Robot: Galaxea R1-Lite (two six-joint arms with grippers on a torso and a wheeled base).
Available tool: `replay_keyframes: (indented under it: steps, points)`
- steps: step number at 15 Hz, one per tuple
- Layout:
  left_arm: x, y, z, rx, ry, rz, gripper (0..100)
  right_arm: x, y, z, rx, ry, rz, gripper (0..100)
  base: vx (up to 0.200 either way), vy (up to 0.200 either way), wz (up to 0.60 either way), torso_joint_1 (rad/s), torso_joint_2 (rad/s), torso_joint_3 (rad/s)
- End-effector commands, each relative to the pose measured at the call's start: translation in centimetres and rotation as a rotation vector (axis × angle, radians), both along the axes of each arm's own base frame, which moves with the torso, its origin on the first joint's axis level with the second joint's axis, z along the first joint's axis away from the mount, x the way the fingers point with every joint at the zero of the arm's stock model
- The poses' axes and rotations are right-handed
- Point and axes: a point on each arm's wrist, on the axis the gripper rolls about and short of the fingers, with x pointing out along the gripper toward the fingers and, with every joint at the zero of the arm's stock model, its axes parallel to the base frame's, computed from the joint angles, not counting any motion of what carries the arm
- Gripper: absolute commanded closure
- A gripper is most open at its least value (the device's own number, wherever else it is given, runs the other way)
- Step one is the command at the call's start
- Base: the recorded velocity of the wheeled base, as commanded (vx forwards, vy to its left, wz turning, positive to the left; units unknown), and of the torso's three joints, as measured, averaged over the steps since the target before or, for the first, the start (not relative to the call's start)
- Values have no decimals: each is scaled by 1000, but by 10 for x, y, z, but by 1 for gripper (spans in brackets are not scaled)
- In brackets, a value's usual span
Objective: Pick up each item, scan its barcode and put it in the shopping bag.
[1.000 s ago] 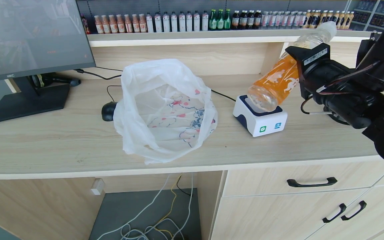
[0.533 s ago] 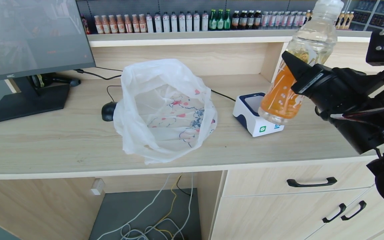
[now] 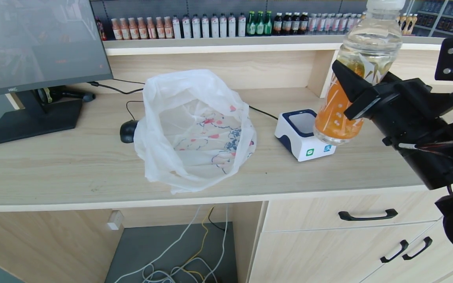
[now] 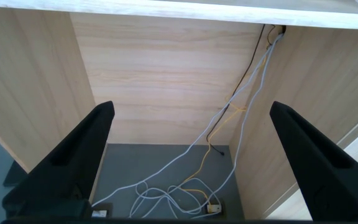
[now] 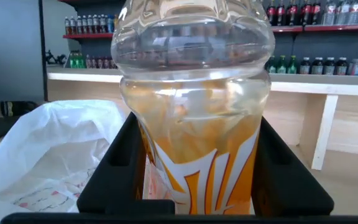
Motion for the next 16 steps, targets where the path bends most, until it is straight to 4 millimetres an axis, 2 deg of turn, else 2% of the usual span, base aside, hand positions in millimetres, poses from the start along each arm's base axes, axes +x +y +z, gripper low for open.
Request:
replay_keyframes:
  steps: [1,3,8,16]
  points:
    - [0,0,0,0,-1,0,0,2,0,10,18,-42,-5,100,0,0,0,0,0,0]
    - [0,0,0,0,-1,0,0,5,2,18,20,-80,-12,100,0,0,0,0,0,0]
    - [0,0,0,-1,-1,0,0,9,4,22,28,-97,-12,100,0,0,0,0,0,0]
    - [0,0,0,-1,-1,0,0,9,4,23,35,-102,-10,100,0,200,0,1,2,2]
